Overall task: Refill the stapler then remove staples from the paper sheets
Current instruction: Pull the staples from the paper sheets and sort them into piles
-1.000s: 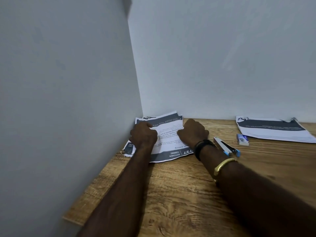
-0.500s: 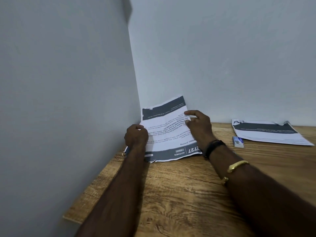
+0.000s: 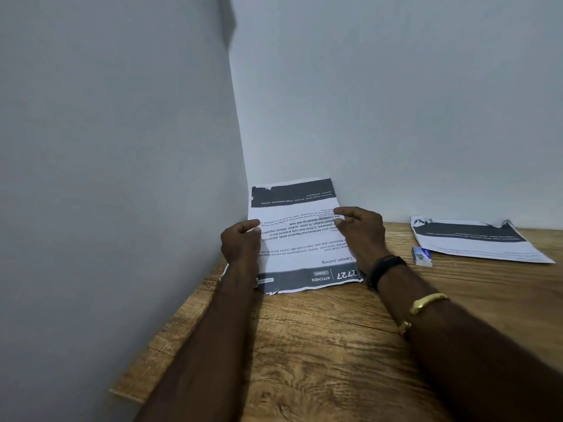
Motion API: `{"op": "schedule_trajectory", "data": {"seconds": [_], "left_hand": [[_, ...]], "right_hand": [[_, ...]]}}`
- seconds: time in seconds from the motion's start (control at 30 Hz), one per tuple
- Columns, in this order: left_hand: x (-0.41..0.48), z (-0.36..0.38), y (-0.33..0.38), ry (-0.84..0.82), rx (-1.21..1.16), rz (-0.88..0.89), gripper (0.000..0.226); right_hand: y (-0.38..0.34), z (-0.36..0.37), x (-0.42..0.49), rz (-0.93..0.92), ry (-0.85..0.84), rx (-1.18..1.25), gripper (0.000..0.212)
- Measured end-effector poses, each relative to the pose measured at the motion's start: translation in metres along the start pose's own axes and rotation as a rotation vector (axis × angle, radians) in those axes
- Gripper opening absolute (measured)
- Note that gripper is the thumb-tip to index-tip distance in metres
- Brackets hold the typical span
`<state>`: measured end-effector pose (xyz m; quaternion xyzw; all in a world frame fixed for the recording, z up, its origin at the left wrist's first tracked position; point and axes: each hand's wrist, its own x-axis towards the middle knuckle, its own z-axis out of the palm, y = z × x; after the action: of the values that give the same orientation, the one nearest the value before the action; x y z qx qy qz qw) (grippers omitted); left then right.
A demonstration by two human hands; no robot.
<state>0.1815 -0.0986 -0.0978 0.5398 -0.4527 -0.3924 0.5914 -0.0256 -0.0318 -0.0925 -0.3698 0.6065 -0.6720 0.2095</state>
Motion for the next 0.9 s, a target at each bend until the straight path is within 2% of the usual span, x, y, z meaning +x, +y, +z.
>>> {"op": "schedule_trajectory", "data": {"seconds": [0.2, 0.3, 0.4, 0.53, 0.67, 0.8, 0.9], "left_hand": [[-0.006, 0.003, 0.017, 0.037, -0.081, 0.064, 0.025], [-0.016, 0.004, 0.024, 0.105, -0.122, 0.151, 0.024], [-0.024, 0.004, 0.029, 0.090, -0.157, 0.281, 0.026], [-0.038, 0.007, 0.035, 0.002, -0.125, 0.505, 0.034], [-0.048, 0.018, 0.044, 0.045, -0.123, 0.638, 0.026], [-0.055, 0.029, 0.046, 0.050, -0.170, 0.599, 0.026], [-0.059, 0.030, 0.035, -0.063, -0.069, 0.485, 0.040]], "right_hand": [[-0.007, -0.008, -0.002, -0.139, 0.048, -0.074, 0.010], [-0.013, -0.014, -0.002, -0.225, 0.072, -0.168, 0.005], [-0.021, -0.024, -0.002, -0.319, 0.109, -0.220, 0.006], [-0.037, -0.037, -0.002, -0.334, 0.109, -0.048, 0.012], [-0.049, -0.053, -0.003, -0.408, 0.138, 0.022, 0.012], [-0.056, -0.068, -0.005, -0.436, 0.153, 0.030, 0.014], [-0.057, -0.075, -0.008, -0.430, 0.185, 0.003, 0.012]]}}
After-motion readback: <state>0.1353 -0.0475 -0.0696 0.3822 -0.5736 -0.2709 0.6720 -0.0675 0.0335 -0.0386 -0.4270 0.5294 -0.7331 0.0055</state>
